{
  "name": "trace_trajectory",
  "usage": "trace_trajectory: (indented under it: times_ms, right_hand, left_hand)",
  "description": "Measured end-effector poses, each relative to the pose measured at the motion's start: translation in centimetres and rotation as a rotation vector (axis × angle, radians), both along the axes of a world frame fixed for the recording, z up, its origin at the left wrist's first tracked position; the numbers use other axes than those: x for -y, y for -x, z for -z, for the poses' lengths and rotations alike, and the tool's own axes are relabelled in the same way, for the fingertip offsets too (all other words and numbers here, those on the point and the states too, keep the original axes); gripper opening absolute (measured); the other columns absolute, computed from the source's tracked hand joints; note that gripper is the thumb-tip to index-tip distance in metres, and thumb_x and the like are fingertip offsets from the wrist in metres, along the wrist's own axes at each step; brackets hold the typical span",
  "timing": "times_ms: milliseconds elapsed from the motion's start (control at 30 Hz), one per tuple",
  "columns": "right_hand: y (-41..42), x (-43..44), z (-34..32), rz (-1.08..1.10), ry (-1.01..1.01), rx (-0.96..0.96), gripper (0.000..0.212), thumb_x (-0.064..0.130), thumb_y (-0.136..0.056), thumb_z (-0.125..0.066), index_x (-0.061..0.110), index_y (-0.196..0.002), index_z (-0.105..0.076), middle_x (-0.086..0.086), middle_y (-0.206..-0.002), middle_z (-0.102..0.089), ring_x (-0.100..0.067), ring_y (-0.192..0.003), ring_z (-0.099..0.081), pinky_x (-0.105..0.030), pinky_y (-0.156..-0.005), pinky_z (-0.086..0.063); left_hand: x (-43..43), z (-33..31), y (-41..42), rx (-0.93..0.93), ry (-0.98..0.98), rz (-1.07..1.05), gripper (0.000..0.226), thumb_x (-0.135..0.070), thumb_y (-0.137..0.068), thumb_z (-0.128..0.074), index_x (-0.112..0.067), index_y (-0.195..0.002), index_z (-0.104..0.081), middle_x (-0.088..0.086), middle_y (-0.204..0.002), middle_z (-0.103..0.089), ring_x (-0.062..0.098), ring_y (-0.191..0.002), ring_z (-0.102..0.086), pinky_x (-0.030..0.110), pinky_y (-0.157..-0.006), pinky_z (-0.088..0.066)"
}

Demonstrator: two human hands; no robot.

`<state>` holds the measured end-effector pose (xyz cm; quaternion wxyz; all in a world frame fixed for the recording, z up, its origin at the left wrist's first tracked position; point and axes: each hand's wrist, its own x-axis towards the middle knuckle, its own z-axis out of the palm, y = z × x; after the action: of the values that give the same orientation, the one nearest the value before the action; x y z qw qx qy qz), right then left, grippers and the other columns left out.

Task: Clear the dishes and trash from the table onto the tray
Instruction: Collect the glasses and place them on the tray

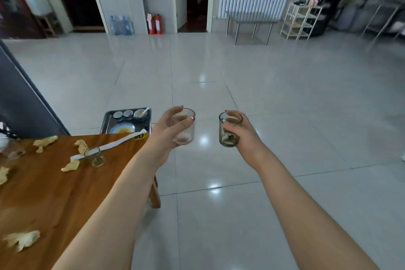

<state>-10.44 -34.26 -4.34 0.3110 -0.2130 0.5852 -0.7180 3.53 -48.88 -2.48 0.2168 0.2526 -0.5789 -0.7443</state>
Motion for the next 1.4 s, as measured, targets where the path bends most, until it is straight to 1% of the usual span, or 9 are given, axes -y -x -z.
trace_trajectory:
  times_ms: [233,333,400,533,800,1000,1167,1267,1400]
  right_hand:
    - [6.1,3.0,1.0,0.017,-0.018,0.03,0.04,0.024,-0.066,-0.067,0.027,-0.105,-0.058,0.009,-0.085,-0.055,-0.009,-0.077,-0.053,-0.025,-0.068,-0.042]
    - [10.1,4.6,1.7,0.02,-0.017,0.05,0.041,0.023,-0.066,-0.066,0.026,-0.106,-0.057,0.006,-0.087,-0.055,-0.011,-0.078,-0.053,-0.024,-0.064,-0.042]
    - [12.7,5.9,1.8,0.012,-0.028,0.064,0.044,0.024,-0.065,-0.065,0.025,-0.107,-0.055,0.006,-0.09,-0.055,-0.012,-0.08,-0.052,-0.024,-0.064,-0.042]
    - [17.1,9.3,1.8,-0.028,-0.021,0.066,0.043,0.026,-0.066,-0.066,0.026,-0.108,-0.055,0.009,-0.089,-0.057,-0.011,-0.082,-0.053,-0.024,-0.065,-0.042]
    - [25.7,15.7,2.6,-0.092,-0.029,0.088,0.028,0.011,-0.086,-0.063,0.027,-0.106,-0.055,0.019,-0.075,-0.064,-0.011,-0.088,-0.054,-0.027,-0.071,-0.041]
    - [29.1,21.5,4.4,-0.16,-0.07,0.096,0.042,0.026,-0.066,-0.068,0.028,-0.106,-0.055,0.023,-0.071,-0.063,-0.01,-0.085,-0.054,-0.03,-0.075,-0.039]
    - [32.8,28.7,5.1,-0.187,-0.086,0.081,0.043,0.026,-0.064,-0.07,0.027,-0.106,-0.057,0.017,-0.08,-0.063,-0.009,-0.087,-0.056,-0.03,-0.076,-0.04]
    - [34.7,34.0,4.3,-0.225,-0.074,0.079,0.044,0.025,-0.064,-0.071,0.027,-0.106,-0.057,0.014,-0.083,-0.062,-0.01,-0.089,-0.057,-0.031,-0.075,-0.039]
    - [36.9,40.1,3.7,-0.292,-0.068,0.054,0.045,0.028,-0.065,-0.072,0.029,-0.108,-0.056,0.015,-0.088,-0.062,-0.009,-0.093,-0.058,-0.035,-0.081,-0.04]
  left_hand:
    - [2.9,1.2,5.8,0.026,-0.01,0.011,0.045,-0.016,-0.086,-0.067,-0.022,-0.128,-0.052,0.002,-0.113,-0.053,0.015,-0.103,-0.054,0.047,-0.091,-0.05]
    - [4.3,2.0,9.2,0.029,-0.003,-0.006,0.043,-0.014,-0.087,-0.066,-0.023,-0.127,-0.053,0.0,-0.111,-0.055,0.009,-0.098,-0.056,0.039,-0.082,-0.053]
    - [5.3,2.2,11.6,0.034,-0.003,-0.028,0.042,-0.014,-0.087,-0.067,-0.023,-0.125,-0.054,0.0,-0.11,-0.056,0.007,-0.094,-0.057,0.035,-0.078,-0.052]
    - [7.3,2.4,16.5,0.062,-0.009,-0.046,0.048,-0.016,-0.081,-0.075,-0.025,-0.123,-0.055,0.003,-0.115,-0.055,0.012,-0.096,-0.057,0.04,-0.082,-0.053]
    - [11.9,2.6,23.2,0.097,-0.002,-0.158,0.045,-0.013,-0.088,-0.065,-0.022,-0.13,-0.05,0.002,-0.115,-0.054,0.013,-0.098,-0.056,0.031,-0.076,-0.051]
    - [17.4,4.0,26.1,0.1,-0.039,-0.214,0.045,-0.013,-0.086,-0.066,-0.021,-0.128,-0.052,0.004,-0.116,-0.054,0.018,-0.102,-0.055,0.033,-0.074,-0.053]
    - [24.2,5.6,29.0,0.086,-0.067,-0.219,0.048,-0.015,-0.084,-0.071,-0.021,-0.128,-0.052,0.005,-0.116,-0.055,0.015,-0.097,-0.057,0.034,-0.074,-0.05]
    - [28.7,5.6,30.7,0.108,-0.063,-0.226,0.06,-0.031,-0.065,-0.08,-0.029,-0.12,-0.056,0.003,-0.118,-0.057,0.016,-0.1,-0.058,0.033,-0.074,-0.052]
    - [34.1,5.0,32.3,0.133,-0.031,-0.268,0.058,-0.034,-0.063,-0.075,-0.032,-0.119,-0.056,0.002,-0.121,-0.059,0.016,-0.103,-0.059,0.039,-0.084,-0.051]
